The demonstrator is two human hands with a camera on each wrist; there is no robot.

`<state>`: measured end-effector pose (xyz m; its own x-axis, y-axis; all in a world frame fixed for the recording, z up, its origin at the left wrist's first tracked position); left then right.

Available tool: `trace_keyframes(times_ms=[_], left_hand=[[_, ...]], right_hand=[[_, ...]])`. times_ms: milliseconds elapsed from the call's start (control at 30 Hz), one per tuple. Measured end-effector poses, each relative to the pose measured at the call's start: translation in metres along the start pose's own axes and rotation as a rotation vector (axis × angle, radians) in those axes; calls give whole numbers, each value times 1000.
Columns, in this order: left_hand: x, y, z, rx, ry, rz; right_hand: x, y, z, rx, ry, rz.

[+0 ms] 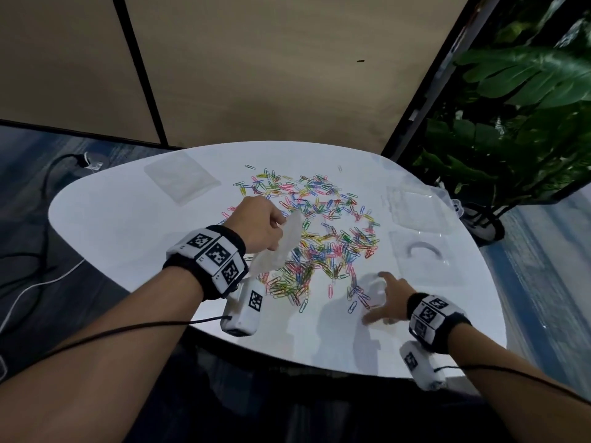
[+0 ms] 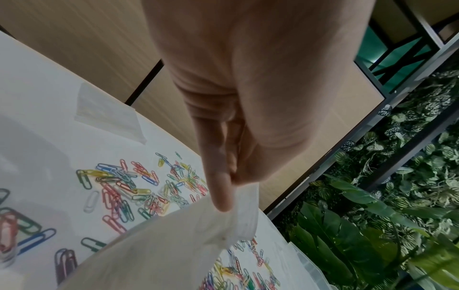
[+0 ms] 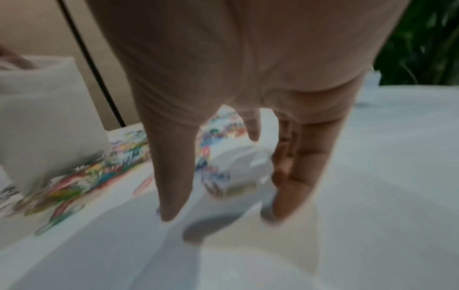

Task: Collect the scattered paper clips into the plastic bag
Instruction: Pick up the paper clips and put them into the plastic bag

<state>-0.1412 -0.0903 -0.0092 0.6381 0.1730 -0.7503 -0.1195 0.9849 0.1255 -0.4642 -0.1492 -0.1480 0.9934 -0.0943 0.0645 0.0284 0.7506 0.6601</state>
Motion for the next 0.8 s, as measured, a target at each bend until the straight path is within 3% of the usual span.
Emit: trace_keyframes(times_ms=[133,333,633,800], left_hand=[[3,0,7,-9,-40,-10],[4,-2,6,2,-44,0],[11,-2,8,-6,-44,2],[11,-3,6,0,-34,3]], right_hand=[[16,2,-13,-182,-130,112],[66,-4,-7,-305,-298,161],[143,-5,4,-440,50,372],[137,-7,18,-436,-1,310]])
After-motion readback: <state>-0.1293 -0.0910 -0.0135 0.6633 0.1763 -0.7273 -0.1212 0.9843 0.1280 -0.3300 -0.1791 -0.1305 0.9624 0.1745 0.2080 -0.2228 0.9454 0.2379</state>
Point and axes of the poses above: each hand's wrist, its own y-axis away from the middle knuckle, its own z-axis out of the back of the hand, x = y × z, the point moved 9 cm from there along -y, towards the middle knuckle, and after that the axes turned 9 degrees about -z, right-handed, at the moved point
